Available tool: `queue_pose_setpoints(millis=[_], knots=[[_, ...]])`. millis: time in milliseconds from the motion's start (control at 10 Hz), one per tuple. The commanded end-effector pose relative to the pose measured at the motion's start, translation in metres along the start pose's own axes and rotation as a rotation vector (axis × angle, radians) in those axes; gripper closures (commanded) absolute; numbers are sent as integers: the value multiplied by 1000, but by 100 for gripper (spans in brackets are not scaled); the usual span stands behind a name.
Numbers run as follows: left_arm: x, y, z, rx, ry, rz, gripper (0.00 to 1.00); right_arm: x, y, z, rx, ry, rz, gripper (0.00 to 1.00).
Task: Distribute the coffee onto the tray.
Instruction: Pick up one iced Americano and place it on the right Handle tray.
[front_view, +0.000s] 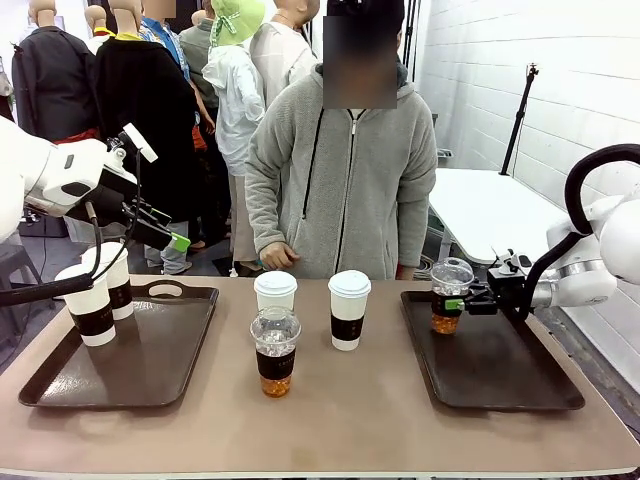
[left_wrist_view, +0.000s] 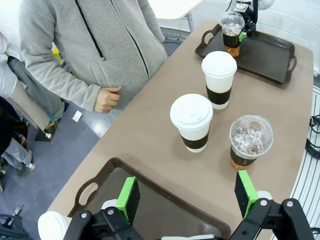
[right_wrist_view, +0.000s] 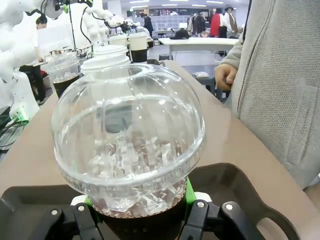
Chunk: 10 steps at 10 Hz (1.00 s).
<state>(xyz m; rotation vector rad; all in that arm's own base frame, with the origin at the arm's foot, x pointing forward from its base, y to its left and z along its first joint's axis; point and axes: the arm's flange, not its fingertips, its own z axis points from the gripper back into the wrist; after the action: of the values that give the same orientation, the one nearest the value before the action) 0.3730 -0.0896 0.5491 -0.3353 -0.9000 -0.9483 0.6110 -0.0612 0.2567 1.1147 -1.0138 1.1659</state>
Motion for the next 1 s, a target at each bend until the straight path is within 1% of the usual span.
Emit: queue_pose_setpoints(millis=[0,500,600,700,900], knots=[[-3,3,-1,-7,-4,-11,0,3,-11,-4,-23,-26,20,32],[-3,3,-1,-7,-4,-11,0,-9,-9,-5,-21,-23,-5,32],[-3,3,-1,-7,-4,-11,0,-6,-7,-5,-12,-18,-23,12],[-3,3,-1,-7,-4,-11,0,-5,-5,-4,-11,-17,-36,0],[-3,3,-1,-7,-4,-11,0,-8,0,-2,-12,-13,-63,0]])
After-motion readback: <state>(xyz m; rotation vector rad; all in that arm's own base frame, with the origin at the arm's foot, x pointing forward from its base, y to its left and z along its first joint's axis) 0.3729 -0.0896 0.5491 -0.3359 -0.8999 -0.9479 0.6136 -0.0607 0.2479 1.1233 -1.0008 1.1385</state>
